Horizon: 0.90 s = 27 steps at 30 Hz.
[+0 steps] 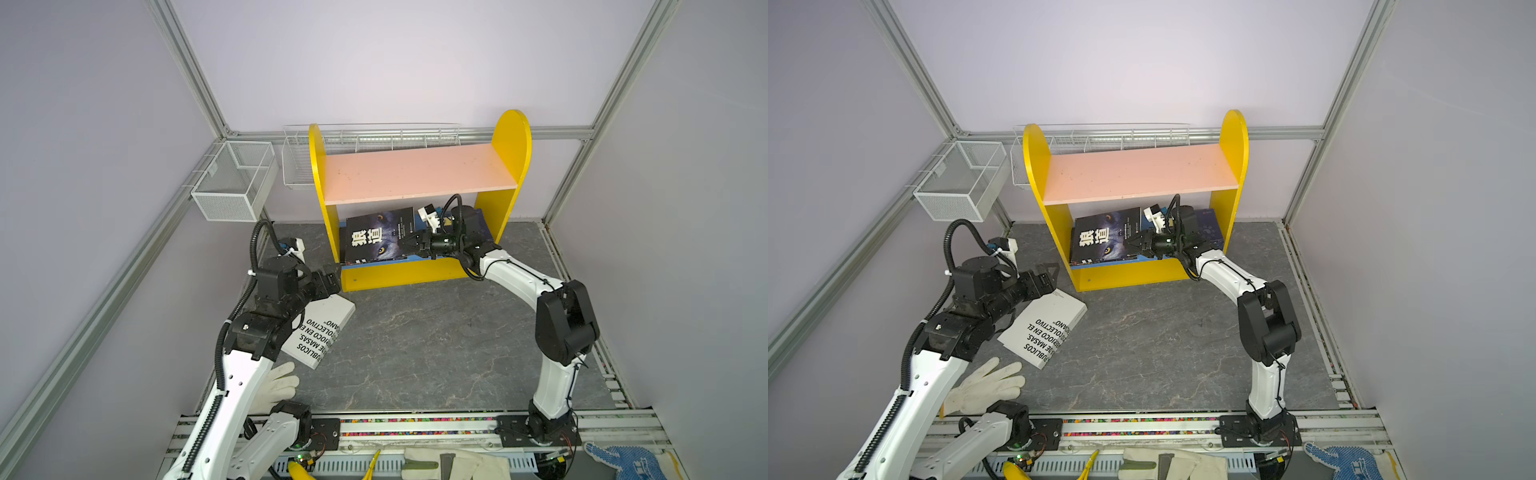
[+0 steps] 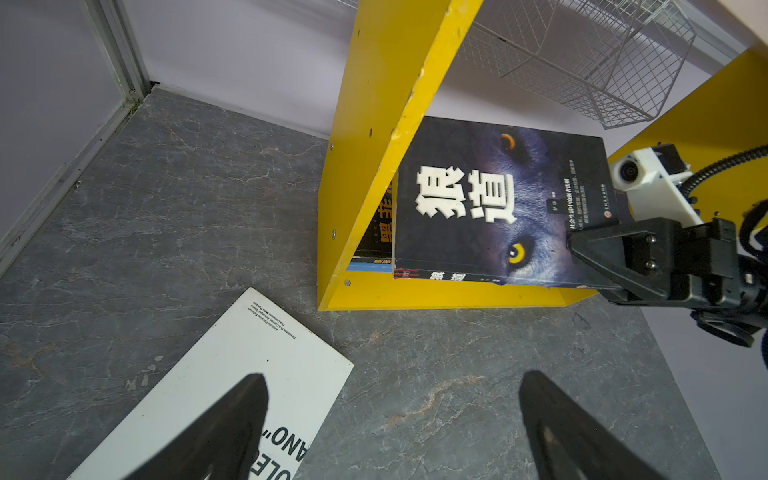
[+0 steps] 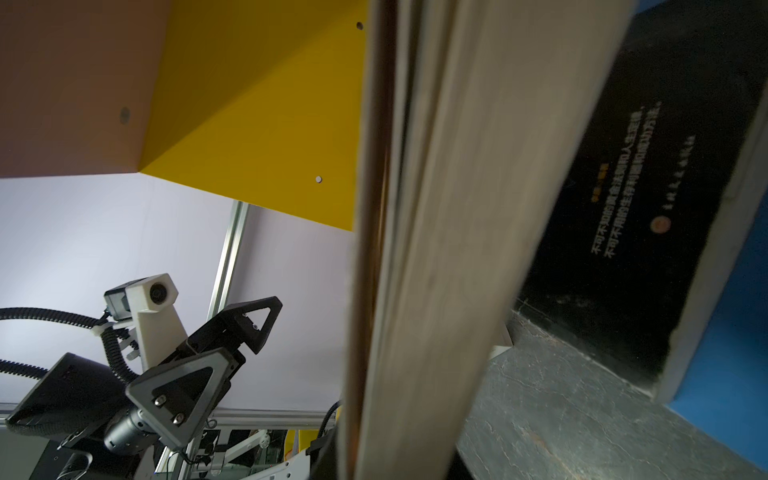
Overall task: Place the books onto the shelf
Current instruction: 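Press the dark book flat onto the stack with the right gripper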
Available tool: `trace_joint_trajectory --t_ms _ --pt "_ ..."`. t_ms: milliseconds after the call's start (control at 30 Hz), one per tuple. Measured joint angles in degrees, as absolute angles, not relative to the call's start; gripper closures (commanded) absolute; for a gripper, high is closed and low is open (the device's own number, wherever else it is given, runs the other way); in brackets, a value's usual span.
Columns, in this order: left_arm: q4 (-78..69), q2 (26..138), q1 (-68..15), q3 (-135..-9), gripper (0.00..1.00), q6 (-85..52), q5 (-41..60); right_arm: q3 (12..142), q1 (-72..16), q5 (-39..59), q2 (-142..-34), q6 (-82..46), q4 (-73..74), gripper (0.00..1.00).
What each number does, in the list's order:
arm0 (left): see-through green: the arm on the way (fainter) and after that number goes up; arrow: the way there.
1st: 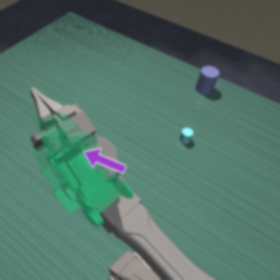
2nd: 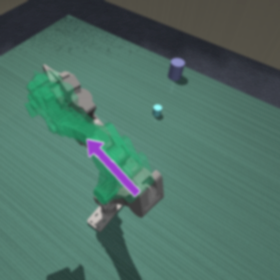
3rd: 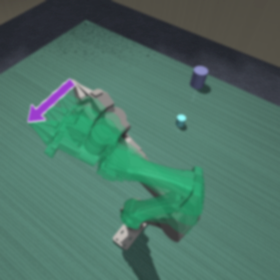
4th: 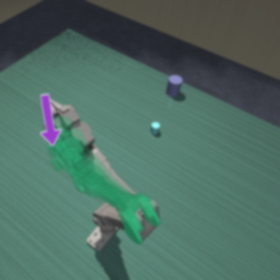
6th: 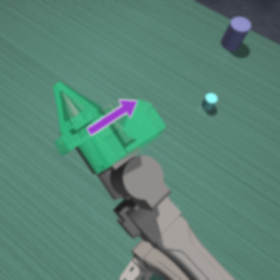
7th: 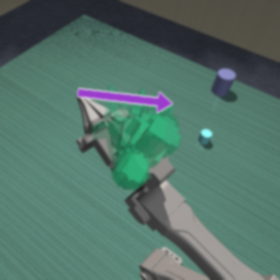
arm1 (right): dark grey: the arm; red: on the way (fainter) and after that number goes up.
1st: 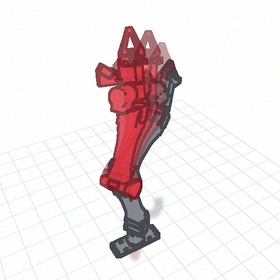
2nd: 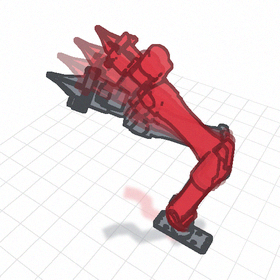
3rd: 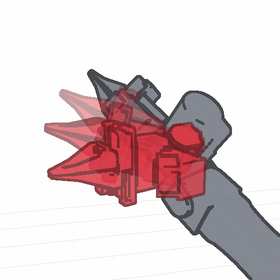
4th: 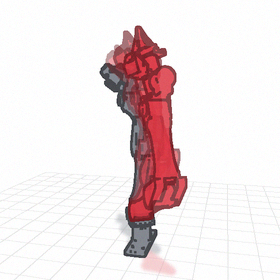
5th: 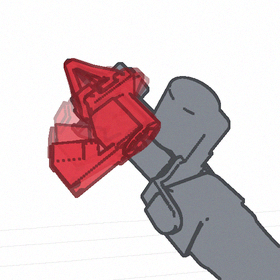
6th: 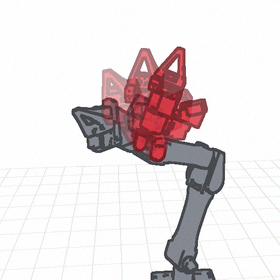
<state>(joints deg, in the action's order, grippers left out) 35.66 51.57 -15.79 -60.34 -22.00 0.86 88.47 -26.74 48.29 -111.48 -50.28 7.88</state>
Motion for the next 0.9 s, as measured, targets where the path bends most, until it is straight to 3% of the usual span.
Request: trace_joint_trajectory --t_ms 900 --pt "32.8 55.1 -14.0 -58.6 0.04 -22.1 0.3 105.8 -26.8 51.1 -125.8 -48.2 0.7 0.83"
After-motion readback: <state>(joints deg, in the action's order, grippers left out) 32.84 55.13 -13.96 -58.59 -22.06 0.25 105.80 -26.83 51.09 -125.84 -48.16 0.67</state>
